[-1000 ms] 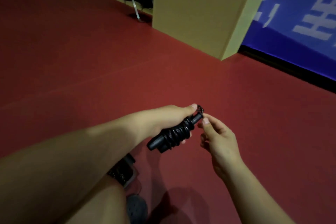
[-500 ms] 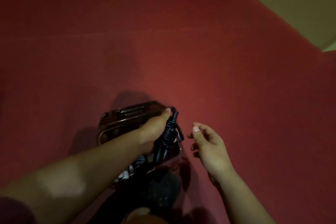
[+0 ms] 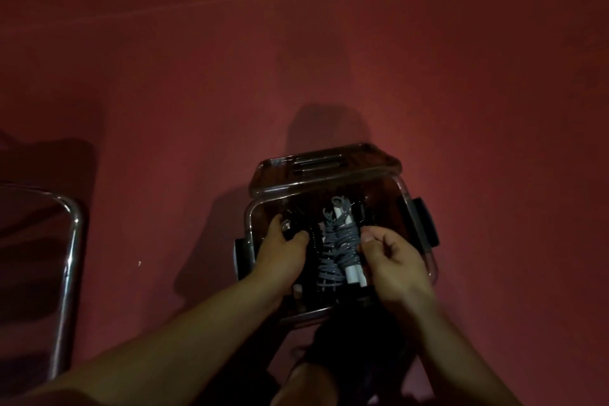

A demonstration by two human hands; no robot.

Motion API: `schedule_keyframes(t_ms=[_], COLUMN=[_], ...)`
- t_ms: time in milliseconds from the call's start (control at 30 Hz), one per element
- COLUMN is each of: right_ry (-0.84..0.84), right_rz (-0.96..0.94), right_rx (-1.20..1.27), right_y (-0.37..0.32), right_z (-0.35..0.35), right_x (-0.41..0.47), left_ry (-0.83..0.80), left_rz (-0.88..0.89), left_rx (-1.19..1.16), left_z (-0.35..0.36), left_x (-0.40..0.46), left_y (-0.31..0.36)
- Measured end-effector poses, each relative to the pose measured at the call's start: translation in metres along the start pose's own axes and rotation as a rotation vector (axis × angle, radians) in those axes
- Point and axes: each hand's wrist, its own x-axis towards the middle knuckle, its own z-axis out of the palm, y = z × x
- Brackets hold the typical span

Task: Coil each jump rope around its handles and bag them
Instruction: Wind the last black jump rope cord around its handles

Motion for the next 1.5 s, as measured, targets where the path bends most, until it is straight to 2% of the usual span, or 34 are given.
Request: schedule_keyframes(t_ms=[100,233,400,533,600,667,733,800,933,1000,1100,1200,1333,1500], right_ry=[-0.003,0.043,0.127,0.276,0.304,0.23,0.124,0.081,0.204,0.302,0.425,0.47,0.458,0.419], right_rz=[-0.001,-0.007,-0.071,-0.307,-0.317,-0.226,-0.13,-0.102,-0.138,-0.143,-0.168,-0.155,-0.139,-0.132], right_rx=[-0.028,0.022,-0.056,-0.482,-0.715,-0.811,-0.735,-0.571,-0.242,-0.164,-0.168,-0.214,-0.332,-0.403], right_y=[0.002,0.0,-0.013,-0.041,-0.049,-0.057,-0.058,-0.055,-0.051,-0.052,-0.045,-0.034,-0.011,0.007], right_z=[0.003,0.003,0.002,0.0,-0.001,-0.002,-0.003,-0.005,-0.01,-0.013,-0.014,-0.012,-0.017,-0.02], right_x=[0.002,0.006,0.019,0.034,0.046,0.061,0.078,0.089,0.086,0.08,0.071,0.054,0.027,0.01], left_ry=[-0.07,-0.044,0.111,0.389,0.433,0.347,0.259,0.231,0.247,0.246,0.219,0.173,0.062,0.045], left_rz=[-0.004,0.15,0.308,0.497,0.376,0.175,0.024,-0.023,0.061,0.147,0.222,0.267,0.327,0.283], left_rx=[0.036,0.109,0.109,0.353,0.421,0.366,0.247,0.171,0.267,0.273,0.168,0.053,0.051,0.03], left_z=[-0.007,-0.016,-0.032,-0.054,-0.055,-0.051,-0.044,-0.042,-0.043,-0.046,-0.051,-0.056,-0.059,-0.055], left_x=[-0.002,-0.004,0.003,0.022,0.038,0.055,0.068,0.076,0.062,0.04,0.004,-0.019,-0.036,-0.041], left_y=[-0.009,-0.006,0.01,0.022,0.027,0.034,0.039,0.042,0.043,0.038,0.024,0.0,-0.038,-0.052])
